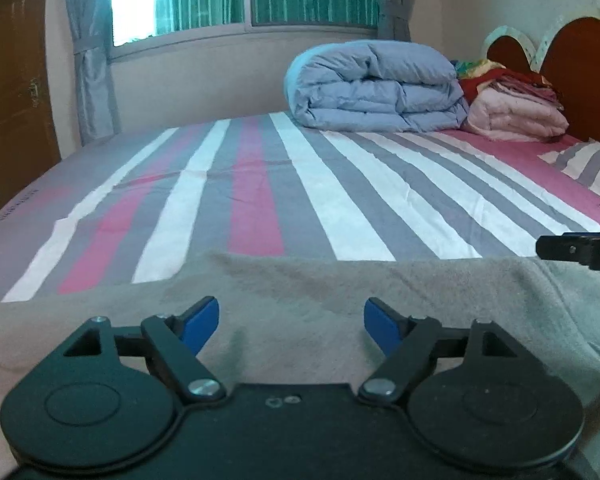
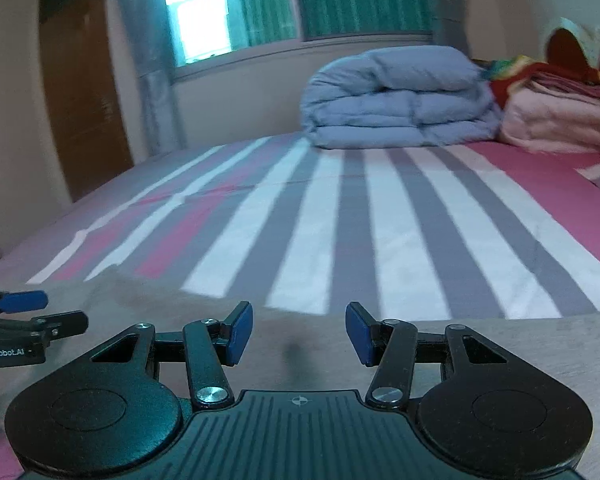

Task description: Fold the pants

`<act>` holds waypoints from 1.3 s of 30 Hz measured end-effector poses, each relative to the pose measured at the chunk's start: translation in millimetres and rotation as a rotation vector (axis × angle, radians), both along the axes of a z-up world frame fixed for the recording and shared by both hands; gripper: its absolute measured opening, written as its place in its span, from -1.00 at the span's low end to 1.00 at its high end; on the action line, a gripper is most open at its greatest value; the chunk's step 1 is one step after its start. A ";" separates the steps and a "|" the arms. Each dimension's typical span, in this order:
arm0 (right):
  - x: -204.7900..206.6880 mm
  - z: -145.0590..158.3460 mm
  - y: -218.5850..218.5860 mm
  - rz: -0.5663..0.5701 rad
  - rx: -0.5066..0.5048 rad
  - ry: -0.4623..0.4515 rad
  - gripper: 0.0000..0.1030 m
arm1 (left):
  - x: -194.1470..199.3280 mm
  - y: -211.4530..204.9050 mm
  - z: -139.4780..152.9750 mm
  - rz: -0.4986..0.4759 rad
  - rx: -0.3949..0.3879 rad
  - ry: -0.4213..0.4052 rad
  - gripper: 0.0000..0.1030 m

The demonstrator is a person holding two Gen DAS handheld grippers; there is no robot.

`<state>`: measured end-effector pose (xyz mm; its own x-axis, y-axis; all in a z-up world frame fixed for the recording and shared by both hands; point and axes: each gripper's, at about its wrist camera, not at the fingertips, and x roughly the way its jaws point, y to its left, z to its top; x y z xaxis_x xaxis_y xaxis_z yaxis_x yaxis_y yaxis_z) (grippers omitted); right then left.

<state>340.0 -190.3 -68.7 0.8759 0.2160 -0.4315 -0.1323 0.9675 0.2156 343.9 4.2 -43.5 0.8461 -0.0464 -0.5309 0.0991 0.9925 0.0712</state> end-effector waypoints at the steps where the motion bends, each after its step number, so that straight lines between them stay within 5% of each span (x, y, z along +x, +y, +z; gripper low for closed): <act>1: 1.2 -2.0 -5.2 -0.013 0.001 0.004 0.01 | 4.5 -2.9 -4.3 -0.005 0.005 0.008 0.40; 4: 7.5 -13.0 -14.3 -0.014 -0.007 0.045 0.01 | 12.4 -5.6 -20.6 -0.011 0.016 0.072 0.43; 7: 21.9 -34.6 -15.3 -0.018 -0.064 0.182 0.00 | 13.4 -3.0 -32.3 -0.006 0.007 0.100 0.45; 15: 7.2 -15.7 -19.4 -0.019 -0.005 0.056 0.01 | 5.0 -3.5 -19.9 -0.008 0.015 0.068 0.50; 19: 27.8 -32.3 -11.8 -0.015 -0.049 0.200 0.01 | 9.8 6.3 -31.5 0.008 -0.025 0.117 0.52; 28: -44.0 -5.7 -56.7 -0.106 -0.013 0.026 0.01 | -43.5 36.4 -3.1 0.072 0.002 0.034 0.51; 35: -73.4 -17.6 -98.0 -0.244 -0.020 0.101 0.01 | -70.8 66.5 -9.6 0.148 0.007 0.065 0.54; 37: -68.6 -31.4 -105.8 -0.255 -0.037 0.214 0.01 | -70.7 75.9 -18.2 0.167 -0.002 0.134 0.50; 39: -79.8 -28.2 -109.5 -0.254 -0.021 0.192 0.01 | -83.3 86.9 -14.4 0.190 -0.035 0.093 0.52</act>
<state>260.3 -299.8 -96.9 0.8026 -0.0103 -0.5964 0.1555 0.9689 0.1926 260.6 91.1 -57.9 0.7891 0.0895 -0.6077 -0.0855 0.9957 0.0355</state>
